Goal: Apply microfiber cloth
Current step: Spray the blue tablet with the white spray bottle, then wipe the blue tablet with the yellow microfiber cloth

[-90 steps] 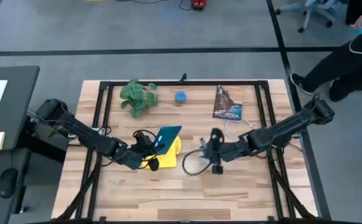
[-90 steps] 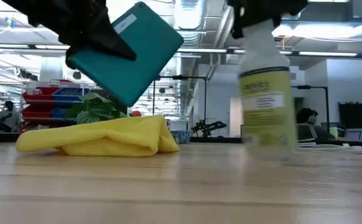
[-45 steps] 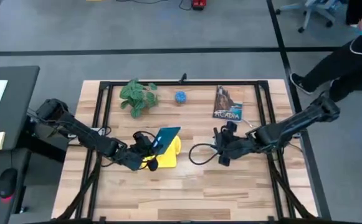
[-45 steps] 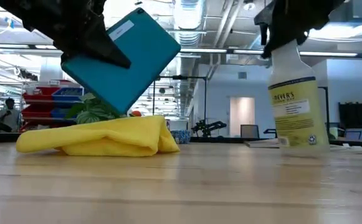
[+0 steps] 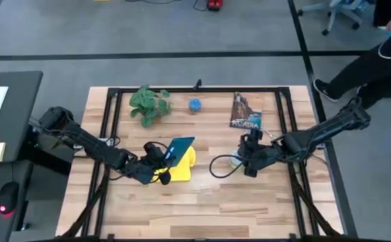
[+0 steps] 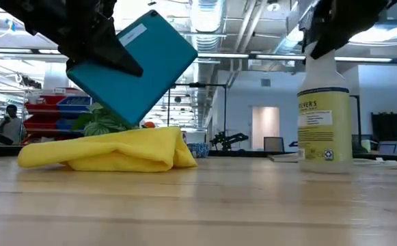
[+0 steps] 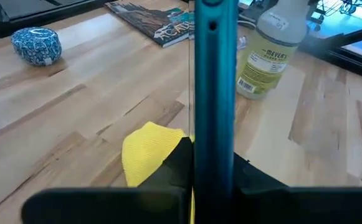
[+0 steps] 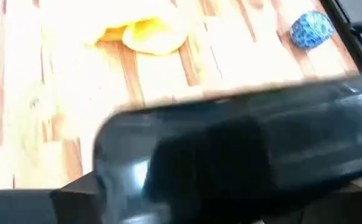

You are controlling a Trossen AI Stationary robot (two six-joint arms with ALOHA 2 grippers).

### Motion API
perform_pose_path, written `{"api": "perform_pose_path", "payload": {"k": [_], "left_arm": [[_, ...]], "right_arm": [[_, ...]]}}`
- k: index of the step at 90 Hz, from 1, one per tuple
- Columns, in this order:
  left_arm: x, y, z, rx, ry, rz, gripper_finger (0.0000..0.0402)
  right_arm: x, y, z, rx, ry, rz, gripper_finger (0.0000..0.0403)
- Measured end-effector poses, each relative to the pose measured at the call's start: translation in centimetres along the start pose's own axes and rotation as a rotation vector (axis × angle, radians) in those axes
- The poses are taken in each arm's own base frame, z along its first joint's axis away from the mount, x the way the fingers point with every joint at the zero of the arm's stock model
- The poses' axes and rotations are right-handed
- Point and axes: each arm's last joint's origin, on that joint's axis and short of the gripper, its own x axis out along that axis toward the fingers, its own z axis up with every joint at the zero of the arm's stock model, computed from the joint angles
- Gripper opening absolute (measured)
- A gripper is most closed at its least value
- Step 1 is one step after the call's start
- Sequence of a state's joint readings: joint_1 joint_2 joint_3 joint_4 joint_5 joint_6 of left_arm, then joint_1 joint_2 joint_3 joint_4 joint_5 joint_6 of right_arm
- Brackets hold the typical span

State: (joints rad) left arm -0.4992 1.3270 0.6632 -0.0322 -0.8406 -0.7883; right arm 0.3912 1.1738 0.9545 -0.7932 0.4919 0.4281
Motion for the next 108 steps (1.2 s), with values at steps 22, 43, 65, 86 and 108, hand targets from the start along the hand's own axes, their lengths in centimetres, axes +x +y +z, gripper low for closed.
{"api": "perform_pose_path", "payload": {"k": [22,43,65,86,108], "left_arm": [[0.0,0.0,0.0,-0.002,0.0,0.0,0.0009],[0.0,0.0,0.0,0.015,0.006,0.0,0.0009],[-0.3,0.6,-0.2,0.043,0.054,0.012,0.0009],[-1.2,0.6,-0.3,0.058,0.089,-0.013,0.0009],[-3.7,2.1,0.6,0.061,0.078,0.02,0.0009]], "right_arm": [[-0.2,-1.1,-1.4,0.001,0.186,0.019,0.023],[-2.7,-2.7,-1.3,0.165,0.366,-0.084,0.0225],[-7.8,-3.2,1.2,0.229,0.281,-0.117,0.0189],[-10.3,-2.1,3.9,0.211,0.015,-0.011,0.0163],[-11.1,1.0,8.9,0.051,-0.438,0.191,0.0155]]}}
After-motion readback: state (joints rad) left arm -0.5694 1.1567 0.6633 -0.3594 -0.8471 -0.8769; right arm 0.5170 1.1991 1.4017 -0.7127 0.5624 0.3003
